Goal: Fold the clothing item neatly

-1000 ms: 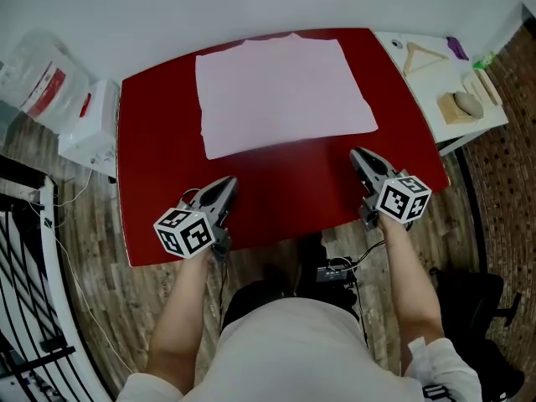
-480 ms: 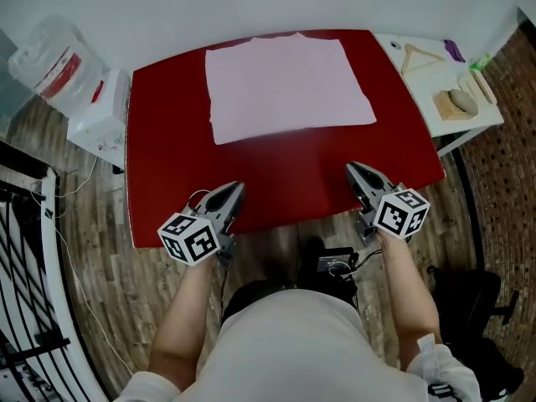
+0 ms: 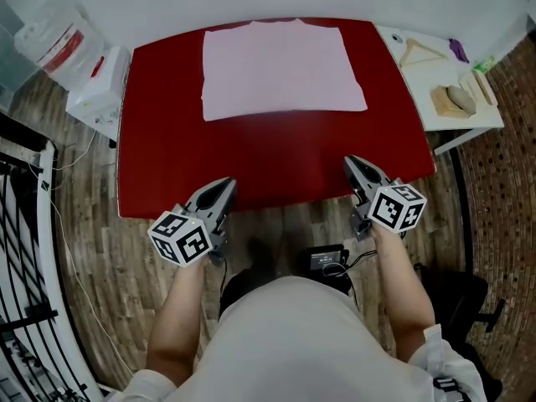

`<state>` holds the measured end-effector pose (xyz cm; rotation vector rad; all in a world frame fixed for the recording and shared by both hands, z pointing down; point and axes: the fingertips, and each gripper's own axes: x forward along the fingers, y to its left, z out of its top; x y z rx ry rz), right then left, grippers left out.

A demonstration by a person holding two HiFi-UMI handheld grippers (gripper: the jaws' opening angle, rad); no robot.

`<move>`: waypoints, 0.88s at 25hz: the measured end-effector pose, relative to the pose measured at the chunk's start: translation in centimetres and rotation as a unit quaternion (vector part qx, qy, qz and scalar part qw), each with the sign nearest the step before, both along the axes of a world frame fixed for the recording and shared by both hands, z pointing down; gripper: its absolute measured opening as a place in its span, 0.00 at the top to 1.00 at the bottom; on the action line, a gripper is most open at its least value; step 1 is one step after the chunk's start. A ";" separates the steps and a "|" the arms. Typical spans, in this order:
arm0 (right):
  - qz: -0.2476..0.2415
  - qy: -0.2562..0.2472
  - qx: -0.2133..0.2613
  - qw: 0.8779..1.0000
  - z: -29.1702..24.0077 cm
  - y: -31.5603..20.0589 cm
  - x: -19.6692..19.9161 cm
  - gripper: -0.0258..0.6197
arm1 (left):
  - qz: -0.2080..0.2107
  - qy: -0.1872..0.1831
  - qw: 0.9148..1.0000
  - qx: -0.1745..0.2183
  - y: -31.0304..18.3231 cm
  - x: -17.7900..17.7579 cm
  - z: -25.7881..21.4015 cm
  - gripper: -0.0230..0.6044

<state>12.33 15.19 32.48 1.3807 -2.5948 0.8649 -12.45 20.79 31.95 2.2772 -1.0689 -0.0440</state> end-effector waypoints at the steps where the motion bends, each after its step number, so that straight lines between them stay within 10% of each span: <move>1: -0.001 0.003 -0.005 1.000 0.1 0.4 0.5 0.93 | -0.002 0.004 1.000 -0.003 0.7 0.7 -0.1 0.96; 22: -0.070 0.012 -0.004 0.997 -0.8 9.4 4.9 0.93 | -0.019 0.026 0.999 0.003 12.6 11.0 -1.5 0.96</move>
